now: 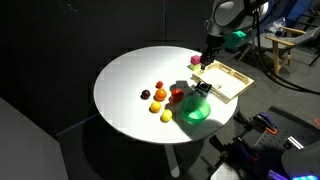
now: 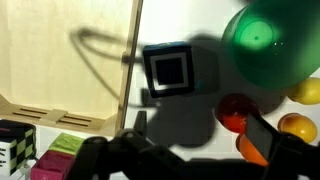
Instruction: Put the number 4 block in the wooden crate
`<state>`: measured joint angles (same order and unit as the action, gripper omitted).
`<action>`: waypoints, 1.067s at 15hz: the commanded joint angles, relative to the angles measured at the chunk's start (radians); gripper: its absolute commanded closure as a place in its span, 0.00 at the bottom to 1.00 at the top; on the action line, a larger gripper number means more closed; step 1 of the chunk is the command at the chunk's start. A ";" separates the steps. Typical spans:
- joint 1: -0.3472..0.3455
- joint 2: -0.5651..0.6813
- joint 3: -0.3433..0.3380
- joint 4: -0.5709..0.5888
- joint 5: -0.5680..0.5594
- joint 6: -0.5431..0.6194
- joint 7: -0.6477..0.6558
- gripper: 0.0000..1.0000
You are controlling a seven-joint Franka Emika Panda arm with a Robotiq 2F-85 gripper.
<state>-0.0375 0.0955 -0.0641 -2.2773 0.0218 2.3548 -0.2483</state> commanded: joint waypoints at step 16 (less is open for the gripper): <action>-0.042 0.304 0.046 0.116 -0.031 0.169 -0.045 0.00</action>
<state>-0.0777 0.3531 -0.0290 -2.2018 0.0195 2.5166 -0.2959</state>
